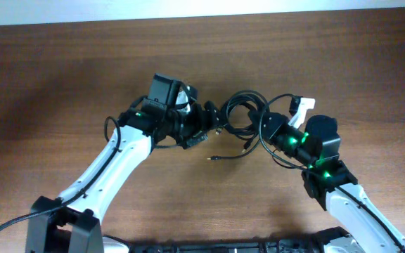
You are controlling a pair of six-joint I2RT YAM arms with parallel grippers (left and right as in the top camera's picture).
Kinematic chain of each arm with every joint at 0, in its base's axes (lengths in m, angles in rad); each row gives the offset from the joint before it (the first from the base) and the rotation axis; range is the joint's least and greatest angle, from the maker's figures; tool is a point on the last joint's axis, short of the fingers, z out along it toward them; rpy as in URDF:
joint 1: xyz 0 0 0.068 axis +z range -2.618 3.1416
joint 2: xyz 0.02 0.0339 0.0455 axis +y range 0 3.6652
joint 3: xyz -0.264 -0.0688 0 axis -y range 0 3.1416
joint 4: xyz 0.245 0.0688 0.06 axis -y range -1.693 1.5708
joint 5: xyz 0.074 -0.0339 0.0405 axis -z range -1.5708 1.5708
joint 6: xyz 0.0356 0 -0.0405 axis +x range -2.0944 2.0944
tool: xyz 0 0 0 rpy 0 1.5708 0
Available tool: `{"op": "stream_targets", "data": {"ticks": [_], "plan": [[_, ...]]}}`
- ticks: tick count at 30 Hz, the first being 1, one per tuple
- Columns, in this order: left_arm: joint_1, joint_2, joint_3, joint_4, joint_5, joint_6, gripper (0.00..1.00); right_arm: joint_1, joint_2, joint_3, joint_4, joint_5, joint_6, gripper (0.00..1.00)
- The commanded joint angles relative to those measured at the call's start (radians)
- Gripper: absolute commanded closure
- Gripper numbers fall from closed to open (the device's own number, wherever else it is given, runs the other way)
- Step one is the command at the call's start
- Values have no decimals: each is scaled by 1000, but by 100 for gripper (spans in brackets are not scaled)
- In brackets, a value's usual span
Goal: Untangle cables
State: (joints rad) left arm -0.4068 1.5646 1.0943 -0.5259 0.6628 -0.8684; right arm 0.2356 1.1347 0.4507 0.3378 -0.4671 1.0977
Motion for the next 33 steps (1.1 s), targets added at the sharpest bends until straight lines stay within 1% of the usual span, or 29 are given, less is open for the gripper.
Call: {"op": "stream_targets", "data": {"ticks": [1,2,4,7,9,10,11,14,16,18,20,21,22,23,26,27,28,30,32,33], "plan": [[-35,-23,14,3,-66,-162,16,53,1,4,12,67,20,96],[-42,-23,14,3,-66,-185,21,63,1,4,11,80,28,96],[-62,-23,14,3,-69,-231,27,83,2,4,12,106,42,96],[-89,-22,14,3,-110,-264,36,96,2,4,15,113,45,96],[-106,-22,14,3,-135,-291,47,100,2,4,20,113,45,96],[-111,-22,14,4,-137,-311,51,100,2,4,20,113,45,96],[-115,-22,14,7,-137,-329,53,100,2,4,19,113,45,96],[-119,-22,14,43,-138,-333,57,100,2,4,19,113,82,96],[-119,-22,14,70,-149,-336,61,100,2,4,19,113,98,96],[-119,-22,14,72,-166,-336,70,100,2,4,19,105,102,96],[-119,-22,13,71,-183,-336,80,100,2,4,19,98,138,96],[-120,-22,13,71,-191,-336,86,100,2,4,19,98,143,96],[-121,-22,13,72,-203,-336,96,100,2,4,19,98,142,96],[-121,-22,13,71,-217,-336,100,100,2,4,18,98,142,96],[-121,-22,13,72,-259,-330,100,100,2,4,18,97,142,96],[-121,-22,13,72,-269,-309,100,100,2,4,18,97,142,96],[-121,-22,13,72,-287,-265,100,100,2,4,18,95,142,93],[-120,-22,13,72,-338,-156,100,100,2,4,18,66,104,79],[-116,-23,13,72,-392,-16,100,100,2,4,11,41,6,64],[-111,-23,14,72,-402,61,100,100,2,4,-2,35,-31,52]]}}
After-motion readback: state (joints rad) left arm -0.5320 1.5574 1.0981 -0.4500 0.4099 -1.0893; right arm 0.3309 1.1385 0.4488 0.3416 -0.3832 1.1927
